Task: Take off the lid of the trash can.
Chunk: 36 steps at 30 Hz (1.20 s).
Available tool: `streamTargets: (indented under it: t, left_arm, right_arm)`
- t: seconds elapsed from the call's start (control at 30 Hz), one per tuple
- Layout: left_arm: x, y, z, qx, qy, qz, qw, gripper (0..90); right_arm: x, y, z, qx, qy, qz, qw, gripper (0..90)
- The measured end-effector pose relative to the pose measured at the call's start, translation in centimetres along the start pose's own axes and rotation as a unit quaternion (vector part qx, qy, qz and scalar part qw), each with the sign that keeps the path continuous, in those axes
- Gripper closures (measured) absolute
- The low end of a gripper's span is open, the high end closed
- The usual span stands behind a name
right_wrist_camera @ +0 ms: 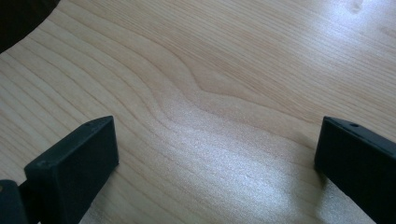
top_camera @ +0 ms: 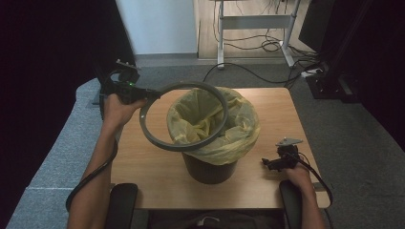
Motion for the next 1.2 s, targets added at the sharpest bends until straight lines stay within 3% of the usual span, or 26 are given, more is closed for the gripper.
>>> streamTargets:
  t: [0.5,1.2]
  left_arm:
    - [-1.1,-2.4,2.5,-0.032,0.003,-0.005,0.9995,76.8]
    - [-3.5,-5.8,6.5,-0.073,0.023,-0.013,0.9970,76.8]
  right_arm:
    - [0.0,0.0,0.0,0.000,0.000,0.000,1.0000,0.0]
    - [0.0,0.0,0.0,0.000,0.000,0.000,1.0000,0.0]
Point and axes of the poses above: each handheld gripper's, and its own axes: x roughly forward along the jaws, z roughly out of its underside, y roughly to its right, the point moved 2 cm from there along x, roughly forward along the jaws, and after that the axes turned 14 degrees about -y, right-handed, at the moved point
